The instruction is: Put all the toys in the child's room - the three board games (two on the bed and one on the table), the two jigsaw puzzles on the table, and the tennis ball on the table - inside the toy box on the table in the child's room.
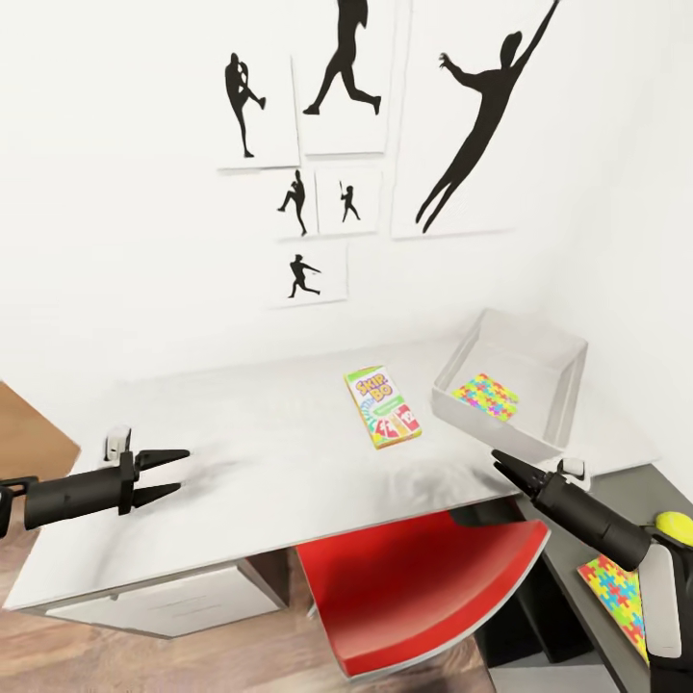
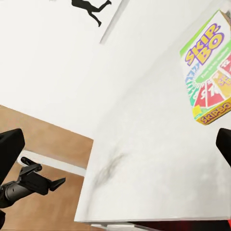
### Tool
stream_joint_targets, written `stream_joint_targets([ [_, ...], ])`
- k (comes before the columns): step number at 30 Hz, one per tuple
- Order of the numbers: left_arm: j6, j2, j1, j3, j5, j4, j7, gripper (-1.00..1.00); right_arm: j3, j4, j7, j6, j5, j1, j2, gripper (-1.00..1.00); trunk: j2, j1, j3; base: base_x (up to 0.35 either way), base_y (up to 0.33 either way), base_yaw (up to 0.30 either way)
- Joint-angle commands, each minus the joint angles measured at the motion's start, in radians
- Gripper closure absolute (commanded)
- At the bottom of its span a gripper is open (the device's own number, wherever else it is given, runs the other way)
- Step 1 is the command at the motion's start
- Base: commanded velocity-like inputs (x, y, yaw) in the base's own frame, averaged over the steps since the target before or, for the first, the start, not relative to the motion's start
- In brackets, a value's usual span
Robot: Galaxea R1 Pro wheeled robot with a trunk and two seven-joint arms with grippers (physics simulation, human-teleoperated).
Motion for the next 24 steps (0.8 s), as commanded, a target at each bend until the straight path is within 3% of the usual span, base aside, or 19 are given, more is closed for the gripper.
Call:
stream_joint_targets([
  [1,0.001,0.001,-0.002,-0.002,-0.009,0.001,-0.010,-1.00,-0.001,0.000,0.004,0.004,0.002,-0.001,0.000,-1.00,-0.002,0.001,0.000,-0.002,0.001,0.177],
  [16,0.001,0.002,-0.002,-0.002,-0.009,0.001,-0.010,-1.00,-0.002,0.001,0.006,0.003,0.002,-0.001,0.000,-1.00,-0.002,0.001,0.022,0.008,0.000,0.134],
  [24,0.001,0.002,-0.002,-0.002,-0.009,-0.001,-0.010,-1.00,-0.003,0.001,0.006,-0.008,0.002,-0.001,0.000,-1.00,-0.002,0.001,0.035,0.205,0.000,0.013],
])
